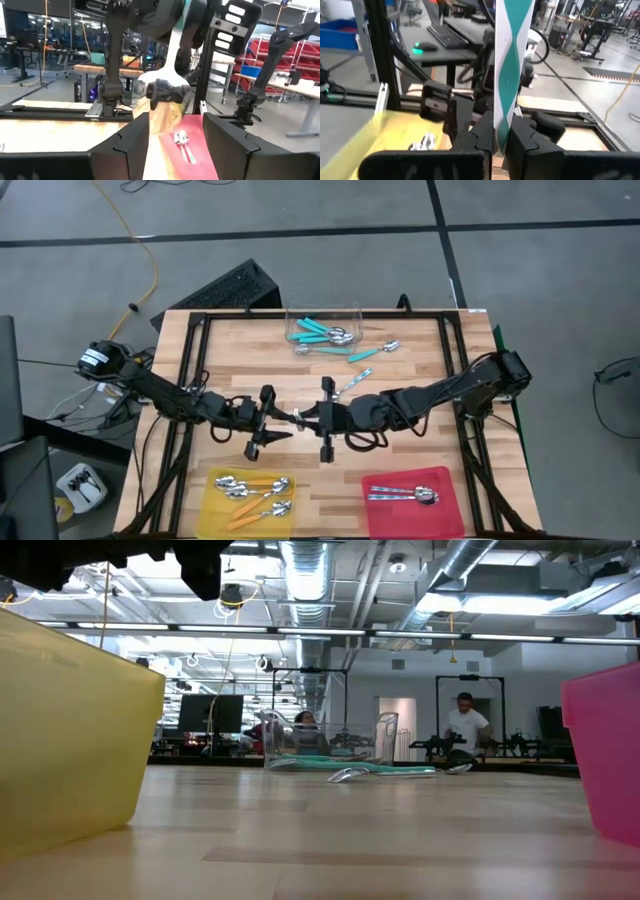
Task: Sort silverware by color (type)
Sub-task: Put the white and blue spoon into the red bin
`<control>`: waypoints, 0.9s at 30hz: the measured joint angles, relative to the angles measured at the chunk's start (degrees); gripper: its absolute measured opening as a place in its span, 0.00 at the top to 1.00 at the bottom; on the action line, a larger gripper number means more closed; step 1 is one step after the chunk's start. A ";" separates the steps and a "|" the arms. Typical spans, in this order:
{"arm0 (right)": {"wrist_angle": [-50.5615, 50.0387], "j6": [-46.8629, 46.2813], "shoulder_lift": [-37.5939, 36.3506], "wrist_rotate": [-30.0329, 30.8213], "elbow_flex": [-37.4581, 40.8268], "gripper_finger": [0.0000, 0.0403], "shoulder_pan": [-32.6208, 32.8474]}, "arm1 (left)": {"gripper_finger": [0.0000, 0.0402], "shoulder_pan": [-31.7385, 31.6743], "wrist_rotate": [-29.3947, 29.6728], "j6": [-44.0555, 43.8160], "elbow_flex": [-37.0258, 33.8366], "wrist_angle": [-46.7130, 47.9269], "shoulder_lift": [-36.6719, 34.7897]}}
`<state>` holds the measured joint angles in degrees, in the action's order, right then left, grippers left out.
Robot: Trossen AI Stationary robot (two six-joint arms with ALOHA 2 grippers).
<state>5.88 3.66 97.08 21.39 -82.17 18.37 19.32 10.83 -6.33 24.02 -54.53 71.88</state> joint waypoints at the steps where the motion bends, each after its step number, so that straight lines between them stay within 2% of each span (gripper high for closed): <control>1: -0.81 0.02 -0.12 0.00 0.00 0.89 -0.04 | 0.58 0.01 0.00 -0.36 -0.01 0.03 0.00; 5: -6.76 -0.59 -2.46 0.19 -0.07 0.89 0.48 | 0.58 0.01 0.02 -1.94 0.01 0.80 0.00; 9: -17.27 -3.60 -5.07 1.27 -0.02 0.89 2.18 | 0.58 0.01 0.80 -4.23 0.02 2.73 0.00; 16: -35.01 -13.75 -9.26 1.28 -0.02 0.89 7.19 | 0.58 -0.01 1.61 -6.69 0.01 5.52 -0.02; 27: -52.93 -31.92 -8.64 1.22 0.07 0.89 15.57 | 0.58 0.01 2.36 -6.46 0.02 6.54 -0.02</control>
<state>-47.04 -28.26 88.43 22.60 -82.11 33.94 19.33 13.19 -12.78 24.04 -47.99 71.85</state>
